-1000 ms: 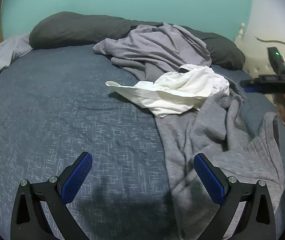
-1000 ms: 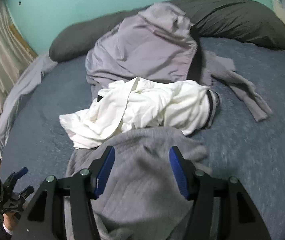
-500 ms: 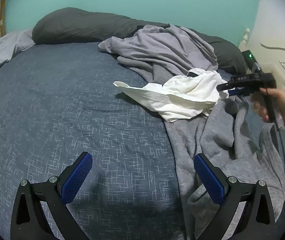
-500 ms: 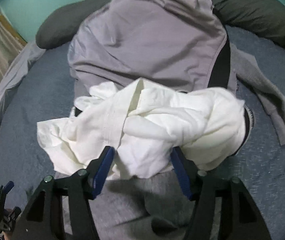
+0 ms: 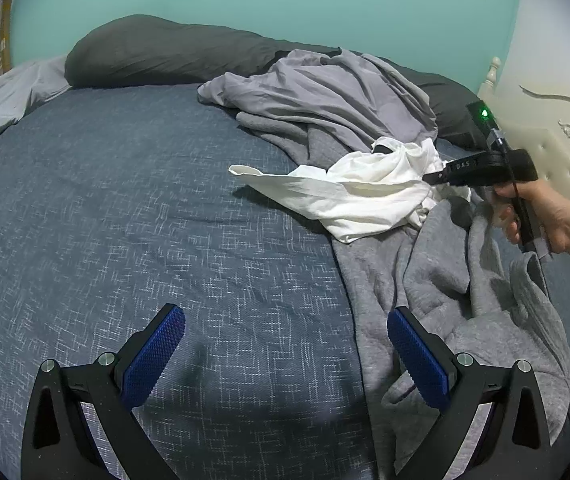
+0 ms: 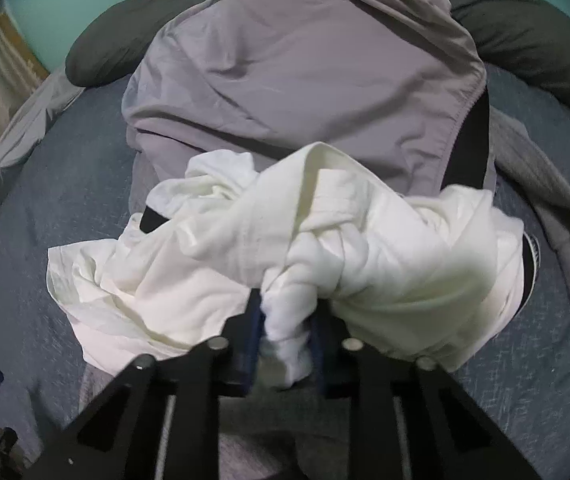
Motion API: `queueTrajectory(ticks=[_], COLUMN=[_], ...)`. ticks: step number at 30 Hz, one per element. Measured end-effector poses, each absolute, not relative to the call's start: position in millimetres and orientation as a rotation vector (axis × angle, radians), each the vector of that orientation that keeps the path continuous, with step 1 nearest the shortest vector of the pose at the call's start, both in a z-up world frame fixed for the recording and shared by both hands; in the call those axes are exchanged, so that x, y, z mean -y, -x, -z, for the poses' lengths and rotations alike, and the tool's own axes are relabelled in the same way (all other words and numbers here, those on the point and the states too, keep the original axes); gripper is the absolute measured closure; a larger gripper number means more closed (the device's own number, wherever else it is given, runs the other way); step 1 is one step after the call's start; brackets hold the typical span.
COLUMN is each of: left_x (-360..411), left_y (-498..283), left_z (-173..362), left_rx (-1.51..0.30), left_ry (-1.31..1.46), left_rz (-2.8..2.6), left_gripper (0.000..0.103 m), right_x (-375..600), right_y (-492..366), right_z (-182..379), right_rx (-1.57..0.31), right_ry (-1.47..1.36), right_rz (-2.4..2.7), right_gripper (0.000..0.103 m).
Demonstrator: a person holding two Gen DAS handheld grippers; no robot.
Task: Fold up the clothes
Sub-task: 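Carry the white shorts away from the sweater and drop them with the right gripper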
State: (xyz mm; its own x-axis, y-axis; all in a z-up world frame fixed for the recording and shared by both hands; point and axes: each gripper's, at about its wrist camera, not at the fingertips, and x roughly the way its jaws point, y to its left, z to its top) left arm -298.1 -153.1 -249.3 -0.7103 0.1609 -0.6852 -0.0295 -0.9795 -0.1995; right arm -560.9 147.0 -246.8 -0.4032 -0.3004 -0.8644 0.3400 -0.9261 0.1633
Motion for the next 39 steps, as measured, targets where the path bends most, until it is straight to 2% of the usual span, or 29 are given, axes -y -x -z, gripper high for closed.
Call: queueTrajectory(ticks=[6,17,21,24,30,35,38,39], left_x=[150.3,151.6,152.2,151.5,151.2,148.6,147.0,146.5], left_y=[296.8,297.7,299.1,299.8,301.0,300.9,300.7,300.7], left_z=[250.1,254.1,255.9,257.3,256.9,256.2,255.8,255.7], left_rx=[0.254,0.261,0.275,0.266,0.26,0.26,0.261,0.261], left_ry=[1.146,1.16,1.166,1.174,1.17,1.167,1.166,1.166], left_rz=[-2.792,-2.786,-2.779,-2.776,-2.777,-2.768,-2.763,-2.762], left_gripper=[0.0,0.0,0.0,0.0,0.0,0.0,0.0,0.0], right_x=[-176.9,-311.2,-341.7,-347.7,-356.2,-353.4,-352.7,-355.9], right_y=[556.6,577.6,587.1,595.9,607.9,608.8,603.3,599.4], right_z=[197.5,75.8,61.6,78.0,151.4,207.1,216.2,213.0], right_rx=[-0.114,-0.136,-0.12,-0.132,-0.147,-0.171,-0.187,-0.168], right_ry=[-1.266,-1.001,-0.98,-1.016,-1.251,-1.458,-1.484,-1.47], right_rz=[2.521,3.003,3.094,3.107,3.041,2.92,2.909,2.923], right_gripper=[0.091,0.091,0.091,0.091,0.09,0.083,0.074,0.074])
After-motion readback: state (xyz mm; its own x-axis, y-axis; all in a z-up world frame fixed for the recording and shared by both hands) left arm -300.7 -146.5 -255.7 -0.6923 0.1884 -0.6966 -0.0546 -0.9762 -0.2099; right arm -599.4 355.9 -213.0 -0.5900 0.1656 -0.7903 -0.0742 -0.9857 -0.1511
